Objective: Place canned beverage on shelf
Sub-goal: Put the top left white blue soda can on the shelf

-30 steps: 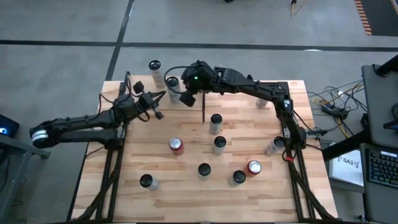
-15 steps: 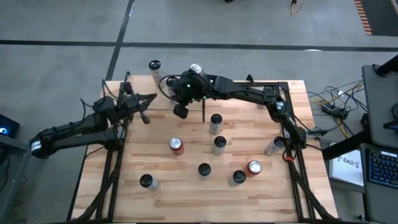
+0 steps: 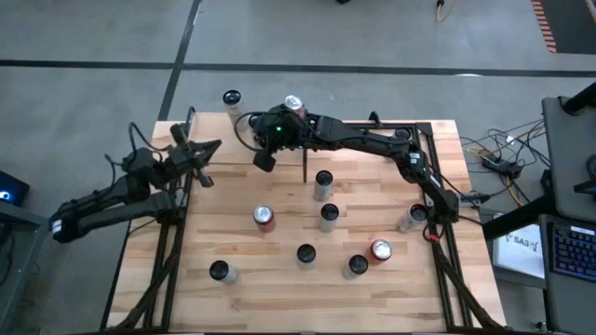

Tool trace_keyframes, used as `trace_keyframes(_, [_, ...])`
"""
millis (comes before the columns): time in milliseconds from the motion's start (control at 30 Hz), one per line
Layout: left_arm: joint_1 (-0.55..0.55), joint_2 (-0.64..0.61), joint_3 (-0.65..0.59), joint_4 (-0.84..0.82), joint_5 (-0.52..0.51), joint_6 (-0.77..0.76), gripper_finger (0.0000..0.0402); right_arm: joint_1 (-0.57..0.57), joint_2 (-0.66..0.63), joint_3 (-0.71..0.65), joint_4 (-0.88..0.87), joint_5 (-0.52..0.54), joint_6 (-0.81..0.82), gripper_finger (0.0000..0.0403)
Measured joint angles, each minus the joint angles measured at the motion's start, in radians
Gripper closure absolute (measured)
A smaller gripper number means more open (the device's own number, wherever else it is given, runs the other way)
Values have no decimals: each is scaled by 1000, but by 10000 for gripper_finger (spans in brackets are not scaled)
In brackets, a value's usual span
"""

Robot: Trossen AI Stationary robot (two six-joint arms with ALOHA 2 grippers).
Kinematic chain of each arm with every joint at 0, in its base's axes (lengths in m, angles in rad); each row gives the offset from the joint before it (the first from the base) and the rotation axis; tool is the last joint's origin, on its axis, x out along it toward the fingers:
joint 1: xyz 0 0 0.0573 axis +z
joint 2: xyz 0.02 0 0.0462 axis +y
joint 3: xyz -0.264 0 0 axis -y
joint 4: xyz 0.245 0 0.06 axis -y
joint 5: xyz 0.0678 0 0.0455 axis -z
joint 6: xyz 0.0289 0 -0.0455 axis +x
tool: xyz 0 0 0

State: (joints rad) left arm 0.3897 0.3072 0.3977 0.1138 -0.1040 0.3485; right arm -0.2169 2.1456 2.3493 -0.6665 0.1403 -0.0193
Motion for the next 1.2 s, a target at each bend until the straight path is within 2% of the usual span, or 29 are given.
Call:
trace_keyframes(867, [0,-19,0,-11,0,2,402,-62,17,0,21,1,-71,394])
trace_keyframes(1200, [0,-18,0,-13,0,6,402,-67,17,0,-53,-8,-105,394])
